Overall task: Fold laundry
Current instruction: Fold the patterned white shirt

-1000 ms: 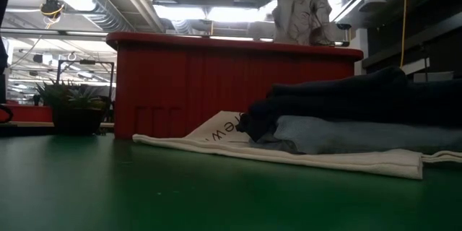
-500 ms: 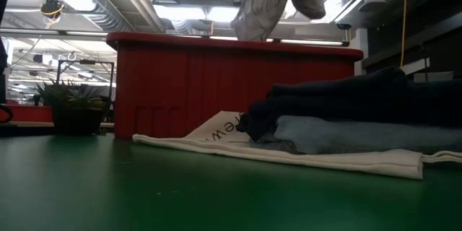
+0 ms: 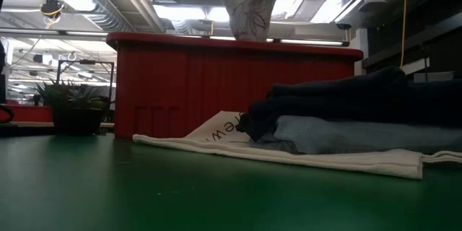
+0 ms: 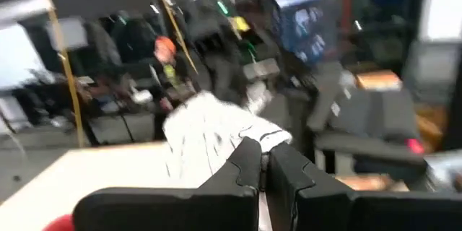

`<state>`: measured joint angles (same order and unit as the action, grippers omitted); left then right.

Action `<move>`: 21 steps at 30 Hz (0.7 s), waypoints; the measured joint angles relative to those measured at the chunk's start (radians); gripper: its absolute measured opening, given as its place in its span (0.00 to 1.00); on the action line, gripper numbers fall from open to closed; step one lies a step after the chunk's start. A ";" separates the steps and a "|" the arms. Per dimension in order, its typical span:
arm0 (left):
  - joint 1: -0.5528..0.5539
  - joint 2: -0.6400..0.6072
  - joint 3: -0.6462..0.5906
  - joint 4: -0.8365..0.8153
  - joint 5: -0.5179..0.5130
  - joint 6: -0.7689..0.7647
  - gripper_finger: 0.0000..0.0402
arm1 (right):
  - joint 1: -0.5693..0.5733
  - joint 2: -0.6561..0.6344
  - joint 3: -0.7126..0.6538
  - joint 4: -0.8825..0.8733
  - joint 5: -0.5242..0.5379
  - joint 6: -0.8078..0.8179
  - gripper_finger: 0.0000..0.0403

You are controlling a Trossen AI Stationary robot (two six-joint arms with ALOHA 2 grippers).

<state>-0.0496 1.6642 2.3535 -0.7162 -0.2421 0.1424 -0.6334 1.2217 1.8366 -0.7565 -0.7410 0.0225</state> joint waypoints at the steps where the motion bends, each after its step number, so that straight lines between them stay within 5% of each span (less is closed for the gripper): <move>1: -0.016 -0.002 -0.001 -0.035 0.000 -0.003 0.00 | 0.001 0.000 0.000 0.001 -0.028 0.018 0.03; 10: -0.168 -0.031 -0.001 -0.086 -0.044 -0.019 0.00 | 0.231 0.018 0.000 0.010 0.009 0.050 0.03; 21: -0.354 -0.030 -0.001 -0.268 -0.068 -0.249 0.00 | 0.554 0.078 0.000 -0.049 0.183 0.048 0.03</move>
<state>-0.4035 1.6341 2.3528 -0.9847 -0.3103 -0.1063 -0.0795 1.2997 1.8370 -0.8060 -0.5581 0.0702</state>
